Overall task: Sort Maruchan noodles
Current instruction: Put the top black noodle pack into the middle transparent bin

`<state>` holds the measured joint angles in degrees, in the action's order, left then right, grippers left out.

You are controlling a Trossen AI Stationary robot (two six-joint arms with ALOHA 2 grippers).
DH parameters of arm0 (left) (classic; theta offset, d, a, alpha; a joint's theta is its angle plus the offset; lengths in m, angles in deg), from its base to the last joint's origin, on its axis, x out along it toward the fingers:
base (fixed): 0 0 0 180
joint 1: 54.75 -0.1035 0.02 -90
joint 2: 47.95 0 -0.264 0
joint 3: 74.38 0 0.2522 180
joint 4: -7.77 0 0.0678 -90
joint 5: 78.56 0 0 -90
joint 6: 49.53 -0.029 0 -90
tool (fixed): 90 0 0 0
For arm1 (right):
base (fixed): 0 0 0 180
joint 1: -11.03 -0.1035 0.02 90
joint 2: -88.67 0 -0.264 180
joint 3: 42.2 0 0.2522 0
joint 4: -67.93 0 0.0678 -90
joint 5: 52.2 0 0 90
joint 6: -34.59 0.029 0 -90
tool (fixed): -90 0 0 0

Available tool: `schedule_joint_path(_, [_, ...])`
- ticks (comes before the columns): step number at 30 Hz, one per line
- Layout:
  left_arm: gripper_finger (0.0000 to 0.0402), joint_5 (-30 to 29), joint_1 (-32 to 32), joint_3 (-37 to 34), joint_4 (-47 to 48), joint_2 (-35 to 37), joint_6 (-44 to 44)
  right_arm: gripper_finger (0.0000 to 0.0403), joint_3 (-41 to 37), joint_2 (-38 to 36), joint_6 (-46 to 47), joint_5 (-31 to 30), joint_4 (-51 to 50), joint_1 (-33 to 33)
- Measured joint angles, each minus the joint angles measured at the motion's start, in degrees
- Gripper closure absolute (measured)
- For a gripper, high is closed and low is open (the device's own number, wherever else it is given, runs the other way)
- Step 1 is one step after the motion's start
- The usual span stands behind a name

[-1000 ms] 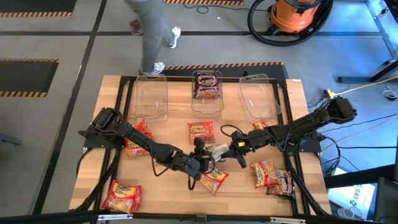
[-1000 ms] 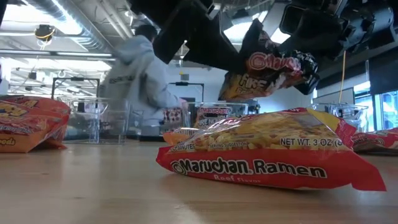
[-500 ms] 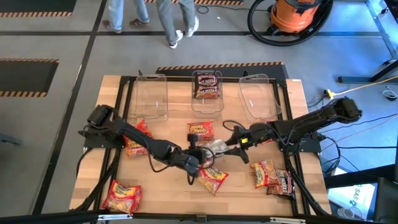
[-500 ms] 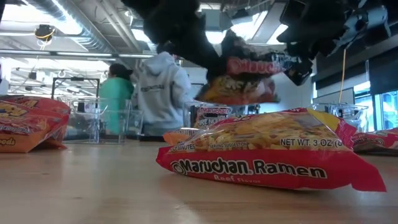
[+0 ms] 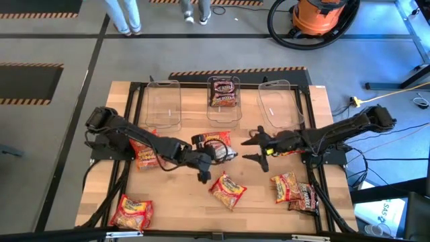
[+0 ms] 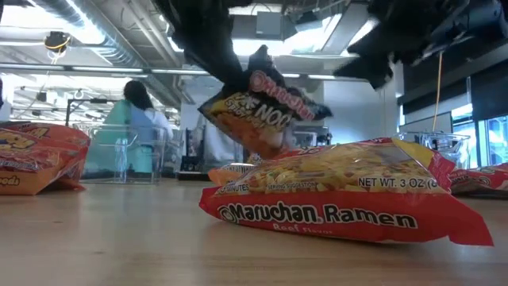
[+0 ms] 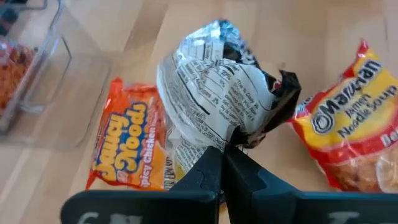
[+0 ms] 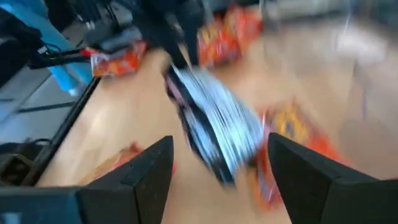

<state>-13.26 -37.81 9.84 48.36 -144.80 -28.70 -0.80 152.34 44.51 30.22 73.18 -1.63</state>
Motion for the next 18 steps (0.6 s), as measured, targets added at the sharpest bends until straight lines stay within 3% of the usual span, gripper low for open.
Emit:
schedule_joint_path(4, [0.0401,1.46,-1.18,-0.11,0.55,-0.16,1.62,0.0161,0.07,5.27,-7.94,-2.17,13.15,-2.21])
schedule_joint_path(6, [0.0401,1.74,-1.25,-0.11,0.41,-0.16,1.66,0.0161,1.33,7.66,-8.32,-2.29,13.45,-2.31])
schedule_joint_path(10, [0.0401,2.0,-1.15,-0.11,0.01,-0.16,1.7,0.0143,6.8,11.19,-6.89,-1.93,3.66,-1.45])
schedule_joint_path(18, [0.0401,2.06,-1.2,-0.11,-0.01,-0.16,2.67,0.0053,20.29,17.91,-6.6,-7.2,-16.02,-1.57])
